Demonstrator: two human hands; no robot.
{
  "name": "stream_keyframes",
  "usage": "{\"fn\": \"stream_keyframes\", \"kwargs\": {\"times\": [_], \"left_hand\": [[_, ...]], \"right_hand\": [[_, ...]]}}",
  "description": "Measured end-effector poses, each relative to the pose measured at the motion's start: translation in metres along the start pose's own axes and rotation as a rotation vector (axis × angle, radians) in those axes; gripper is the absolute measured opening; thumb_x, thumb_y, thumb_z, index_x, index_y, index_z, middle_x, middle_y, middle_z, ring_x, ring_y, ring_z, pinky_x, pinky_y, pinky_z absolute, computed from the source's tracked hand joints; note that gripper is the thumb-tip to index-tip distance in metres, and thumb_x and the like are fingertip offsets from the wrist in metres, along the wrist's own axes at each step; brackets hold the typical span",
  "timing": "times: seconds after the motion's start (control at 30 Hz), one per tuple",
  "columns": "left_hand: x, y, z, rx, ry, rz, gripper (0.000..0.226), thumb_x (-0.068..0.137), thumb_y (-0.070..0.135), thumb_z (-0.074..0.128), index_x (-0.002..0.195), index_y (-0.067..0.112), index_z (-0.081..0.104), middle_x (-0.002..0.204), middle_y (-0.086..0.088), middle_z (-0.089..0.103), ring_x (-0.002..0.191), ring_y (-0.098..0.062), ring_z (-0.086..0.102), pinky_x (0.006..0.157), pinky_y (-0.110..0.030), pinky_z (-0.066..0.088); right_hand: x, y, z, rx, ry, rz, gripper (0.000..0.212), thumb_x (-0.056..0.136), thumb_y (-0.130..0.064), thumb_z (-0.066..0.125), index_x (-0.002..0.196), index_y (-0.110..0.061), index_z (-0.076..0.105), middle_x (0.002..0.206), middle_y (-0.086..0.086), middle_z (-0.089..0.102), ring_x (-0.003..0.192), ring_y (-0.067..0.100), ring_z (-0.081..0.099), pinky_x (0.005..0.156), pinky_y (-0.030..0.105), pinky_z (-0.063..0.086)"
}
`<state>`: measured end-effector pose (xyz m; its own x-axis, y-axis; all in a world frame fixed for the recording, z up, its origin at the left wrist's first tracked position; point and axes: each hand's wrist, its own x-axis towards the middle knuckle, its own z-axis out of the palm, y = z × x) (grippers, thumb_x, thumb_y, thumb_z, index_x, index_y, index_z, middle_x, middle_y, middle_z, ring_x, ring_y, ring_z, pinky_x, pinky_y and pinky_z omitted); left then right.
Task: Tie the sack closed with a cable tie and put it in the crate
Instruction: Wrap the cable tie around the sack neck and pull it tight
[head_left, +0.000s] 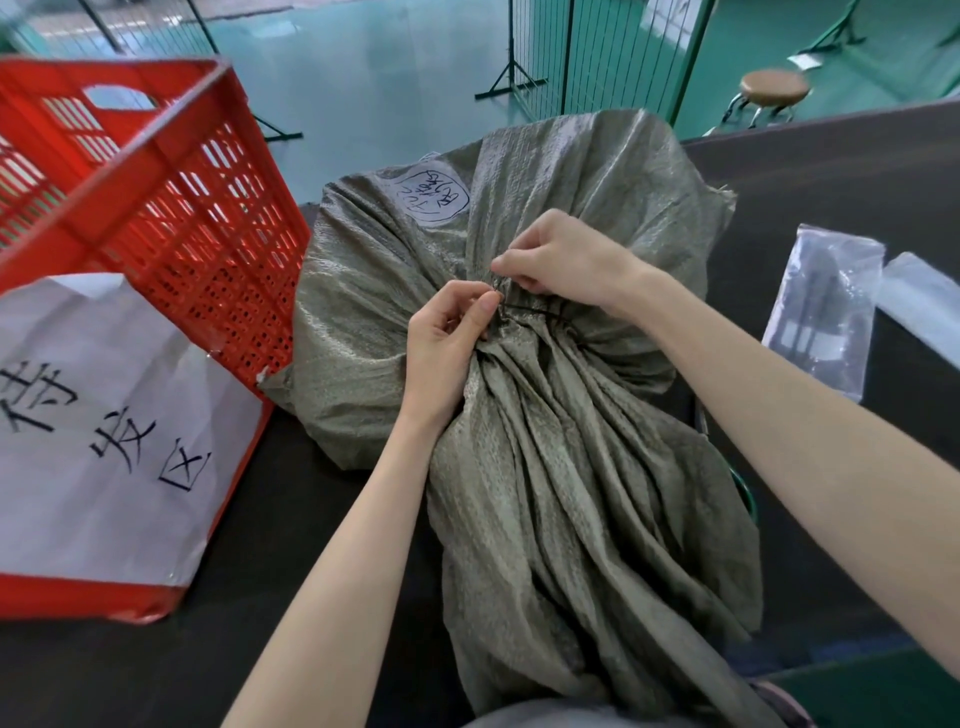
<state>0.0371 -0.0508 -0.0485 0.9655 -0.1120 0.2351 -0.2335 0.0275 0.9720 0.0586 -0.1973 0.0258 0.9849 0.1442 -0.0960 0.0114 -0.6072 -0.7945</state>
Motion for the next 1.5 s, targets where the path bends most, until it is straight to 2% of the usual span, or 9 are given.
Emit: {"fn": "stream_keyframes", "kwargs": {"times": [0.2,0.4,0.5,0.77,1.03,1.17,1.27,1.37,1.5], "left_hand": [[0.002,-0.001,0.000,0.037,-0.006,-0.001,0.016,0.091,0.010,0.061,0.081,0.022,0.063,0.068,0.012,0.057,0.063,0.002,0.046,0.062,-0.013,0.038],[0.003,0.001,-0.001,0.058,-0.022,-0.009,0.016,0.091,0.009,0.060,0.080,0.020,0.062,0.063,0.012,0.057,0.060,0.002,0.048,0.062,-0.013,0.040],[0.002,0.002,-0.003,0.037,-0.034,-0.015,0.014,0.091,0.007,0.060,0.082,0.018,0.063,0.063,0.006,0.060,0.061,-0.002,0.054,0.065,-0.015,0.044],[0.000,0.002,-0.008,0.072,-0.059,-0.009,0.015,0.089,0.008,0.063,0.081,0.020,0.066,0.070,0.003,0.067,0.070,-0.008,0.061,0.073,-0.019,0.048],[-0.001,0.008,-0.009,0.123,-0.067,0.018,0.009,0.086,0.010,0.068,0.081,0.018,0.069,0.074,0.002,0.069,0.073,-0.008,0.061,0.074,-0.020,0.049],[-0.003,0.007,-0.009,0.150,-0.038,0.001,0.008,0.083,0.012,0.071,0.082,0.020,0.073,0.074,0.009,0.072,0.074,-0.006,0.064,0.077,-0.023,0.050],[-0.004,0.009,-0.007,0.179,-0.027,-0.002,0.012,0.082,0.013,0.072,0.081,0.024,0.074,0.072,0.014,0.072,0.074,-0.003,0.065,0.077,-0.020,0.049],[-0.005,0.016,-0.002,0.220,-0.038,0.021,0.007,0.081,0.014,0.073,0.084,0.021,0.075,0.077,0.010,0.073,0.075,-0.002,0.065,0.078,-0.020,0.050],[-0.009,0.018,-0.004,0.271,-0.045,0.050,0.006,0.081,0.017,0.073,0.086,0.019,0.075,0.079,0.009,0.074,0.075,-0.001,0.065,0.078,-0.023,0.051]], "right_hand": [[0.003,0.009,0.007,0.168,0.021,-0.052,0.040,0.085,-0.016,0.058,0.047,-0.016,0.046,0.052,0.006,0.039,0.049,0.013,0.030,0.052,0.028,0.026],[0.004,0.017,0.011,0.337,0.120,-0.078,0.044,0.083,-0.010,0.054,0.041,-0.019,0.042,0.043,-0.003,0.033,0.042,0.010,0.024,0.044,0.021,0.021],[0.002,0.016,0.008,0.460,0.191,-0.062,0.043,0.087,-0.005,0.053,0.045,-0.012,0.042,0.038,-0.009,0.035,0.036,0.005,0.025,0.040,0.015,0.022],[-0.013,0.005,-0.016,0.688,0.352,-0.061,0.047,0.091,-0.008,0.052,0.046,-0.012,0.041,0.036,-0.006,0.037,0.035,0.010,0.029,0.050,0.022,0.030],[-0.022,0.003,-0.031,0.922,0.544,-0.038,0.044,0.089,-0.006,0.053,0.048,-0.013,0.038,0.038,-0.003,0.033,0.038,0.015,0.023,0.041,0.020,0.025],[-0.025,0.003,-0.023,0.813,0.621,-0.076,0.044,0.090,-0.007,0.053,0.048,-0.013,0.040,0.036,-0.007,0.035,0.034,0.009,0.027,0.045,0.019,0.031],[-0.025,0.002,-0.022,0.643,0.620,-0.147,0.045,0.091,-0.019,0.057,0.049,-0.016,0.043,0.043,-0.005,0.039,0.036,0.007,0.031,0.045,0.017,0.030],[-0.023,-0.001,-0.014,0.423,0.613,-0.186,0.045,0.089,-0.035,0.059,0.050,-0.017,0.043,0.048,0.000,0.041,0.040,0.011,0.034,0.050,0.016,0.031],[-0.021,-0.002,0.001,0.217,0.602,-0.165,0.050,0.087,-0.036,0.061,0.047,-0.018,0.038,0.042,-0.004,0.033,0.037,0.005,0.027,0.050,0.016,0.028]]}}
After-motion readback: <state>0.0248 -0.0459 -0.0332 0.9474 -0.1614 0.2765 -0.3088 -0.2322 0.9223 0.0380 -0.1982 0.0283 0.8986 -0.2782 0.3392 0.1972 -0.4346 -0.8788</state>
